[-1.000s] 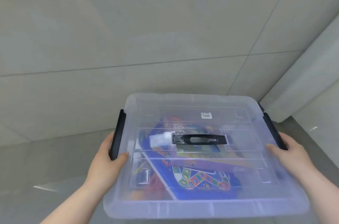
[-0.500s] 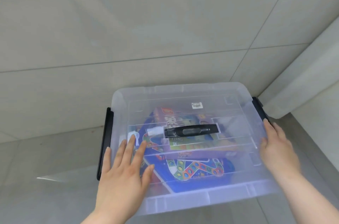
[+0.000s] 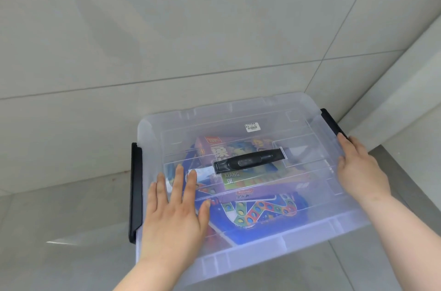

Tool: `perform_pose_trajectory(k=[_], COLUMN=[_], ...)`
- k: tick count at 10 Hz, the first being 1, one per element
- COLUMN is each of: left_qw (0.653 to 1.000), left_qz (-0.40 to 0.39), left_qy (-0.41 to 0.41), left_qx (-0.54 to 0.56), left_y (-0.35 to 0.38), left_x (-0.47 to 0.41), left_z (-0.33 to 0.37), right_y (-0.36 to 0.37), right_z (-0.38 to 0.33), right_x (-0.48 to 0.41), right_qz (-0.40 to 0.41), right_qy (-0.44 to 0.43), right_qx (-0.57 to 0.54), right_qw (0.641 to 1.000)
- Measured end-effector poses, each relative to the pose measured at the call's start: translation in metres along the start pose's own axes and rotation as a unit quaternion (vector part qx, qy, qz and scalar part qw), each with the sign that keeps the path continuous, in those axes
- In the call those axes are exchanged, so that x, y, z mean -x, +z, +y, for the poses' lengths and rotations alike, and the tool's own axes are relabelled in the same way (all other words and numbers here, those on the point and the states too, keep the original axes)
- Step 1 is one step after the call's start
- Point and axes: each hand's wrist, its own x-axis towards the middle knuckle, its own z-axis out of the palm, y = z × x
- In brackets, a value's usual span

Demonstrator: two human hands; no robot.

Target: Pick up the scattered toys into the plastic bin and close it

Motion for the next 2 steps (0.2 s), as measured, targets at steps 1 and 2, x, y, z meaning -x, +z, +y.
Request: perform_pose_trajectory(k=[1, 2], left_qw=[0.999, 0.996], left_qz=[-0.053, -0.075], left_qy=[-0.007, -0.024], left_qx=[0.01, 0.03], left_y=[-0.012, -0.037], left_x=[0.001, -0.002], left_z=[-0.002, -0.005], right_y=[-0.005, -0.02], right_z=[-0.003, -0.012], right_x=[0.009, 0.03], right_qz=[-0.031, -0.074], right_qy=[0.012, 0.039], right_qx=[0.02, 0.03], right_qw=[0.999, 0.996])
